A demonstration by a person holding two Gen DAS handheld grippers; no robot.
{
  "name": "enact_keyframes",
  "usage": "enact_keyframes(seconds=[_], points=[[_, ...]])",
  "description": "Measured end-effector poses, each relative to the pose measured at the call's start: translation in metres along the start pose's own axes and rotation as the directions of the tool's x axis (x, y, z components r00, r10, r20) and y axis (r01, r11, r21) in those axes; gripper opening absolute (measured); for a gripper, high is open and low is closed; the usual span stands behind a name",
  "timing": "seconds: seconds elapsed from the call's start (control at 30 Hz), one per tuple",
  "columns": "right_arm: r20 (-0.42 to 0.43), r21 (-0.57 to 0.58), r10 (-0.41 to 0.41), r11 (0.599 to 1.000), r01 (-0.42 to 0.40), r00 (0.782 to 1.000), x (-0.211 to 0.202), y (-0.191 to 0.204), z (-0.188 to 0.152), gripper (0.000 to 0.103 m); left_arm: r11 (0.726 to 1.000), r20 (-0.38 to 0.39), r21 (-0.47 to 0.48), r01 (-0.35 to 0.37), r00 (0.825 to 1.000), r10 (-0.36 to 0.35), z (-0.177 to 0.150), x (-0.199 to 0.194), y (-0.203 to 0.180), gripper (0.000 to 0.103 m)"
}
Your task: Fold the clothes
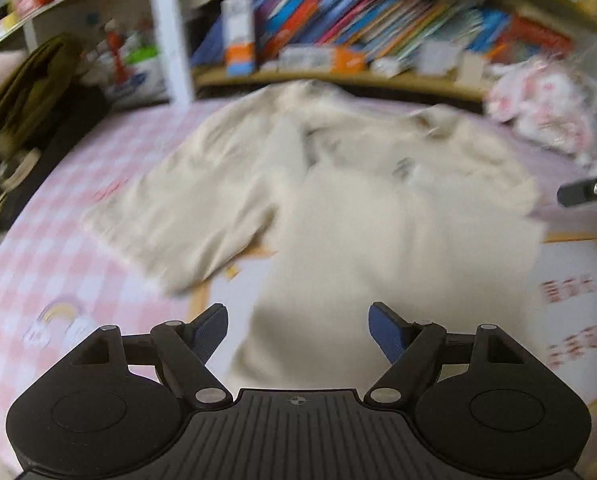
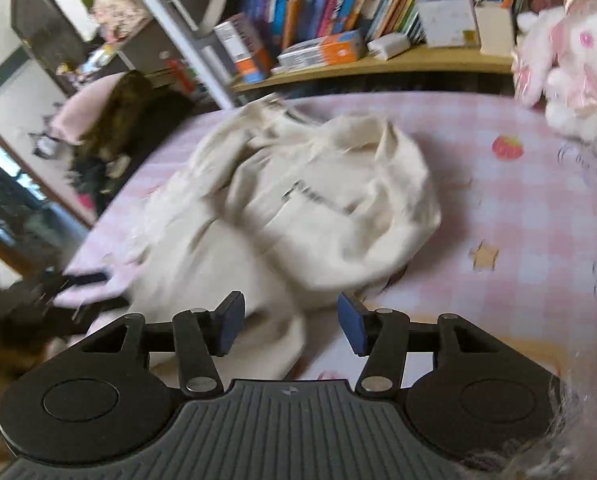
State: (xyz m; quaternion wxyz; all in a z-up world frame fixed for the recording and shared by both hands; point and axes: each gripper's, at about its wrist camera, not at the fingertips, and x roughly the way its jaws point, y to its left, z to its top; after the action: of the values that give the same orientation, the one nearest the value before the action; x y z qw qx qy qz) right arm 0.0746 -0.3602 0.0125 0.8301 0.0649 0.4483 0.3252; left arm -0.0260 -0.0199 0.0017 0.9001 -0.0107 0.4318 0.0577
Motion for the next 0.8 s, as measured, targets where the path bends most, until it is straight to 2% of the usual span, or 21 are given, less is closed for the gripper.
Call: enact_keyframes(seconds=[0.07, 0.13, 0.17, 0.2, 0.23, 0.3, 0.37, 0.4, 0.43, 0.47, 0.5, 0.53, 0.6, 0.67, 0.73, 0.8], points=[[0.014, -0.065, -0.062, 0.996, 0.063, 0.998, 0.019, 0.011, 0.004, 0.058, 0.999, -0.015, -0.044, -0.017, 1.0, 0.017, -0.003, 0.003, 0.007, 0.08], [0.032, -0.134, -0.148, 0.98, 0.151, 0.989, 0.041, 0.024, 0.007, 0.059, 0.996, -0.029, -0.094, 0.009, 1.0, -0.012, -0.009, 0.007, 0.011, 0.078], [0.037, -0.153, -0.18, 0.971, 0.184, 0.983, 0.054, 0.024, 0.011, 0.059, 0.993, -0.034, -0.113, 0.03, 0.999, -0.034, -0.013, 0.009, 0.013, 0.062], [0.034, -0.168, -0.204, 0.964, 0.207, 0.978, 0.067, 0.023, 0.013, 0.059, 0.989, -0.046, -0.138, 0.054, 0.997, -0.061, -0.016, 0.01, 0.015, 0.038], [0.018, -0.182, -0.216, 0.959, 0.216, 0.976, 0.078, 0.021, 0.013, 0.059, 0.983, -0.058, -0.164, 0.078, 0.994, -0.089, -0.019, 0.011, 0.017, 0.005], [-0.015, -0.212, -0.223, 0.953, 0.215, 0.975, 0.093, 0.02, 0.011, 0.058, 0.969, -0.018, -0.228, 0.092, 0.995, -0.099, -0.02, 0.001, 0.03, 0.005], [-0.037, -0.257, -0.23, 0.943, 0.213, 0.973, 0.1, 0.023, 0.008, 0.058, 0.96, 0.036, -0.28, 0.027, 0.999, -0.018, -0.018, -0.017, 0.054, 0.004], [-0.043, -0.281, -0.236, 0.935, 0.214, 0.971, 0.102, 0.024, 0.006, 0.054, 0.952, 0.061, -0.306, -0.006, 0.998, 0.026, -0.017, -0.026, 0.066, 0.004], [-0.049, -0.309, -0.243, 0.926, 0.216, 0.969, 0.103, 0.024, 0.006, 0.042, 0.947, 0.069, -0.317, -0.049, 0.995, 0.075, -0.015, -0.033, 0.078, 0.004], [-0.054, -0.338, -0.25, 0.915, 0.218, 0.967, 0.103, 0.024, 0.006, 0.036, 0.941, 0.075, -0.326, -0.093, 0.989, 0.124, -0.013, -0.039, 0.089, 0.004], [-0.059, -0.368, -0.258, 0.904, 0.219, 0.964, 0.103, 0.023, 0.006, 0.02, 0.935, 0.073, -0.327, -0.136, 0.983, 0.169, -0.011, -0.044, 0.099, 0.004], [-0.073, -0.387, -0.254, 0.898, 0.207, 0.964, 0.102, 0.022, 0.007, 0.011, 0.929, 0.066, -0.326, -0.174, 0.976, 0.206, -0.009, -0.047, 0.106, 0.004], [-0.079, -0.428, -0.256, 0.882, 0.199, 0.964, 0.095, 0.019, 0.009, 0.007, 0.913, 0.054, -0.342, -0.224, 0.965, 0.257, -0.009, -0.052, 0.118, 0.004], [-0.042, -0.462, -0.293, 0.853, 0.242, 0.955, 0.084, 0.014, 0.016, 0.006, 0.908, 0.034, -0.344, -0.241, 0.963, 0.268, -0.012, -0.052, 0.12, 0.004], [0.023, -0.448, -0.35, 0.834, 0.323, 0.936, 0.071, 0.001, 0.032, 0.006, 0.912, 0.008, -0.33, -0.243, 0.966, 0.26, -0.014, -0.049, 0.116, 0.004], [0.109, -0.423, -0.438, 0.792, 0.441, 0.892, 0.062, -0.016, 0.045, 0.006, 0.928, -0.023, -0.305, -0.215, 0.976, 0.219, -0.019, -0.041, 0.108, 0.004]])
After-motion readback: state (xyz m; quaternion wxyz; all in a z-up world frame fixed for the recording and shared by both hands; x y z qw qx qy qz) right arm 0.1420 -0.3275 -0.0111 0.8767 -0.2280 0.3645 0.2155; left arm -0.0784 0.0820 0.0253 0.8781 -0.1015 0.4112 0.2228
